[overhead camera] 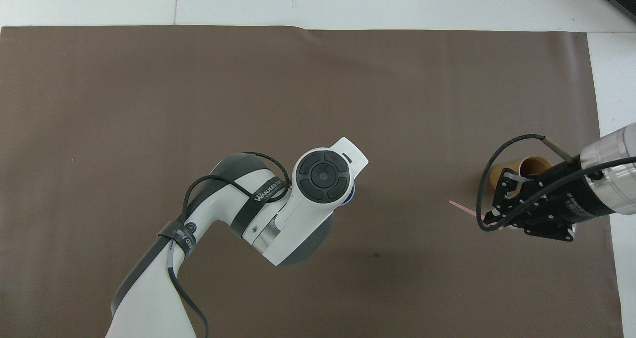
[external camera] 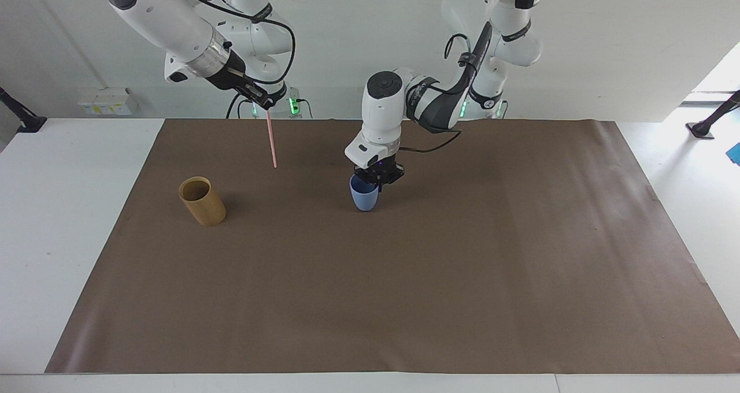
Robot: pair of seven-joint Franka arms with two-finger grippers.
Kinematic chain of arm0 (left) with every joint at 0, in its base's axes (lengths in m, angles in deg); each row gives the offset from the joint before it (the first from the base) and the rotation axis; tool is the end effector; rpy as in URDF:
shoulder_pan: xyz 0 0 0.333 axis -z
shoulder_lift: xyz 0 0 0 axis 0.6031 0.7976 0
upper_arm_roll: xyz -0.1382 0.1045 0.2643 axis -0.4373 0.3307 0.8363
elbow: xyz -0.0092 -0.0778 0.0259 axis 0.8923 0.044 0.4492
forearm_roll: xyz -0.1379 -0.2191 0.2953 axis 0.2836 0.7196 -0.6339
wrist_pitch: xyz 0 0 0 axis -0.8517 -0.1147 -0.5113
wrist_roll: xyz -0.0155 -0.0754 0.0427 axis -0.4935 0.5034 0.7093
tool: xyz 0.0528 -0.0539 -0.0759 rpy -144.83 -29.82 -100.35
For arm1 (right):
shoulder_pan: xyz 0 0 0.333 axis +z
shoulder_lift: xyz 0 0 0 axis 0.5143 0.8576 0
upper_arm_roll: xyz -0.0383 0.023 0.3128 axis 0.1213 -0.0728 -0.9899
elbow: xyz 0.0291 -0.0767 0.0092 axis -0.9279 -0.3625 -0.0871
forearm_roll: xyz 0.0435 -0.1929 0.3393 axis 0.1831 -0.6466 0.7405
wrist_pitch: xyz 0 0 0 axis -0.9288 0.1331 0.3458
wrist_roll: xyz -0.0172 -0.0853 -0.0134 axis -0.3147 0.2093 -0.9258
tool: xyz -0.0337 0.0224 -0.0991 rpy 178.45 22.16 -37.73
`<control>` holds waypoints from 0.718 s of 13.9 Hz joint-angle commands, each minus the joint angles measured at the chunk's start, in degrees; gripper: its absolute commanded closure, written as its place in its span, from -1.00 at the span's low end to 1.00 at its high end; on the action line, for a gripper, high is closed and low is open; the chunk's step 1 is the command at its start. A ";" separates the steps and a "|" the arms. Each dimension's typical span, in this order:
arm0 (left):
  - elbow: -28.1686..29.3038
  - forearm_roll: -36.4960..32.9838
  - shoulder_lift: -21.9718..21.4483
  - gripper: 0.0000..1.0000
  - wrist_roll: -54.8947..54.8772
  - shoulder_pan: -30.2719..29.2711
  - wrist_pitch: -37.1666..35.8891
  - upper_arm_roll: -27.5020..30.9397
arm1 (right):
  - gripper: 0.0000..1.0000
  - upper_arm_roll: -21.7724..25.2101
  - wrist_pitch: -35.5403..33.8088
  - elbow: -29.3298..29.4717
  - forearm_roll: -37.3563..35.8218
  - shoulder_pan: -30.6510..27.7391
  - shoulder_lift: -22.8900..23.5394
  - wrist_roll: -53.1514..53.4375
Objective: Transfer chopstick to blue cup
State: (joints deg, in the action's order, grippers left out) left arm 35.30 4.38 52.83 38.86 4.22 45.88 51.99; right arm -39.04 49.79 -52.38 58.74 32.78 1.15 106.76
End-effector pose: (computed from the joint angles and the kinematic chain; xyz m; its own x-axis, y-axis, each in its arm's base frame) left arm 0.4670 -0.4511 0.3777 0.9960 -0.0817 0.0361 -0.0826 -0.9963 0.0242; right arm 0.4861 0.0676 0.5944 0.7029 -0.5718 -0.4229 -0.6540 -0.7534 -0.0682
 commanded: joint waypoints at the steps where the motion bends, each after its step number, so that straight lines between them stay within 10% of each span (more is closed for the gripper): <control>1: 3.61 -1.41 -1.47 0.38 1.11 0.69 3.64 0.74 | 1.00 -0.36 -0.62 0.68 1.74 -0.78 0.48 0.64; 5: 3.09 -1.32 -2.35 -1.00 1.19 0.52 2.16 1.35 | 1.00 -0.36 -0.53 0.68 2.35 -0.78 0.48 0.55; 10: 2.65 -0.89 -13.14 -1.00 -2.65 -8.51 -7.58 1.36 | 1.00 -0.44 -0.18 0.68 4.36 -0.16 0.39 0.64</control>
State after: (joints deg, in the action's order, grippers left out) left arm 36.34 4.31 45.64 38.41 0.07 42.21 53.94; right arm -39.14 49.79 -52.38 60.94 32.85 1.15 106.76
